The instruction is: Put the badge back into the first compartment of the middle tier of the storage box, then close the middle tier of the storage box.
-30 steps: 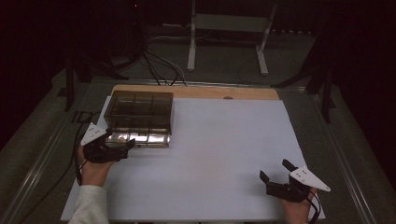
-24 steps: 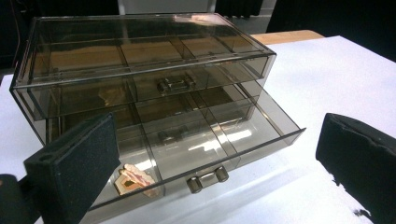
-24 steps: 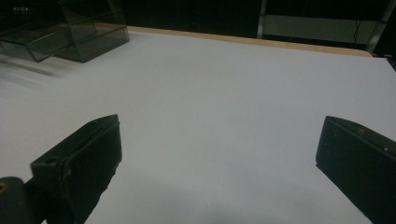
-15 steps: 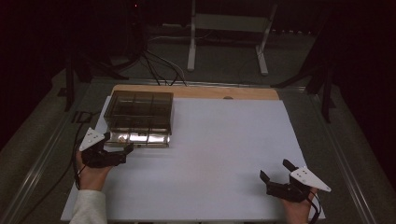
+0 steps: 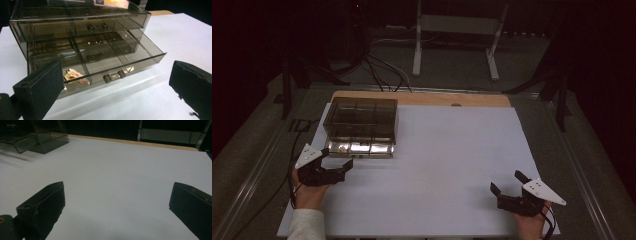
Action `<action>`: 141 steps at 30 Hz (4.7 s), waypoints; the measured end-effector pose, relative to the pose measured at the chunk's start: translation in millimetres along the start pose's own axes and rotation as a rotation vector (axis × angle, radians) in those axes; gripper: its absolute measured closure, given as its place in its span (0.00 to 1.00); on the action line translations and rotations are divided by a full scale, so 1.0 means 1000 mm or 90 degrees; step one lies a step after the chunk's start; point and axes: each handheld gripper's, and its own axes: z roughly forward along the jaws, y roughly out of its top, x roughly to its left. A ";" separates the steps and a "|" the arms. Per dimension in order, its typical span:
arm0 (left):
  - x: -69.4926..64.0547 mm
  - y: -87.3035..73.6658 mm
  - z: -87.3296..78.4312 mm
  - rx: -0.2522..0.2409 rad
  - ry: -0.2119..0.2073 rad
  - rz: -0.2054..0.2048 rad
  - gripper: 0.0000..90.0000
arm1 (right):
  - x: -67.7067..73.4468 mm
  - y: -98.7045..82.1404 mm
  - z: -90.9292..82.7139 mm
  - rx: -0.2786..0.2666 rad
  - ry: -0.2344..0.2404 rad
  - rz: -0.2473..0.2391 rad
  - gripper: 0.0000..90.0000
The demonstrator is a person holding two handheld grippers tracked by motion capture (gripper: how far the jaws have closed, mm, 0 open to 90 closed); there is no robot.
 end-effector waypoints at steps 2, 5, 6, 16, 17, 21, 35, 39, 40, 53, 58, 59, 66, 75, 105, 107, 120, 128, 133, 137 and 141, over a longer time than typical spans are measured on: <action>-0.001 -0.001 0.001 0.003 -0.005 0.002 0.01 | 0.000 0.000 0.000 -0.001 0.000 0.001 0.01; -0.002 -0.002 0.001 0.011 -0.009 0.010 0.01 | 0.000 0.000 0.000 -0.002 -0.001 0.000 0.01; -0.002 -0.002 0.001 0.012 -0.010 0.011 0.01 | 0.000 0.000 0.000 -0.002 -0.001 0.000 0.01; -0.002 -0.005 -0.001 0.014 -0.008 0.006 0.01 | 0.000 0.000 0.000 -0.001 0.000 -0.002 0.01; -0.002 -0.006 -0.001 0.015 -0.009 0.004 0.01 | 0.000 0.000 0.000 -0.001 0.000 -0.002 0.01; -0.001 -0.008 -0.001 0.024 -0.012 0.005 0.01 | 0.000 0.000 -0.001 -0.003 -0.001 -0.002 0.01; 0.003 -0.016 -0.003 0.036 0.044 -0.002 0.23 | -0.001 0.000 -0.001 -0.005 -0.003 -0.001 0.01; 0.002 -0.016 -0.001 0.051 0.054 0.014 0.52 | 0.000 0.000 -0.001 -0.004 -0.002 -0.003 0.01; 0.000 -0.016 0.001 0.052 0.051 0.017 0.56 | 0.000 0.000 -0.001 -0.004 -0.002 -0.003 0.01; 0.004 -0.015 0.021 0.078 0.070 0.007 0.89 | 0.000 0.000 -0.001 -0.003 -0.004 0.000 0.01; 0.009 -0.015 0.022 0.069 0.048 0.001 1.00 | 0.000 0.000 -0.001 -0.004 -0.004 0.000 0.01; 0.009 -0.015 0.023 0.071 0.048 0.005 1.00 | 0.000 0.000 -0.001 -0.003 -0.004 0.001 0.01; 0.010 -0.018 0.029 0.085 0.049 0.013 1.00 | 0.000 0.000 -0.001 -0.002 -0.005 0.002 0.01; 0.009 -0.019 0.037 0.091 0.055 0.012 1.00 | 0.000 0.000 -0.001 -0.002 -0.004 0.002 0.01; 0.006 -0.027 0.049 0.130 0.047 0.025 1.00 | 0.000 0.000 0.000 -0.001 -0.004 0.001 0.01; 0.005 -0.027 0.050 0.130 0.044 0.027 1.00 | 0.000 0.000 0.000 -0.002 -0.004 0.001 0.01; 0.004 -0.025 0.052 0.124 0.055 0.023 1.00 | 0.000 0.000 0.000 -0.001 -0.004 -0.001 0.01; 0.004 -0.019 0.055 0.118 0.066 0.020 1.00 | 0.000 0.000 0.000 -0.001 -0.005 0.001 0.01; 0.006 -0.019 0.056 0.115 0.074 0.011 1.00 | 0.000 0.000 0.000 -0.002 -0.005 0.000 0.01; 0.010 -0.018 0.053 0.106 0.078 0.000 1.00 | 0.000 0.000 -0.001 -0.002 -0.005 0.001 0.01; 0.012 -0.017 0.052 0.103 0.081 -0.001 1.00 | 0.000 0.000 0.000 -0.002 -0.005 0.001 0.01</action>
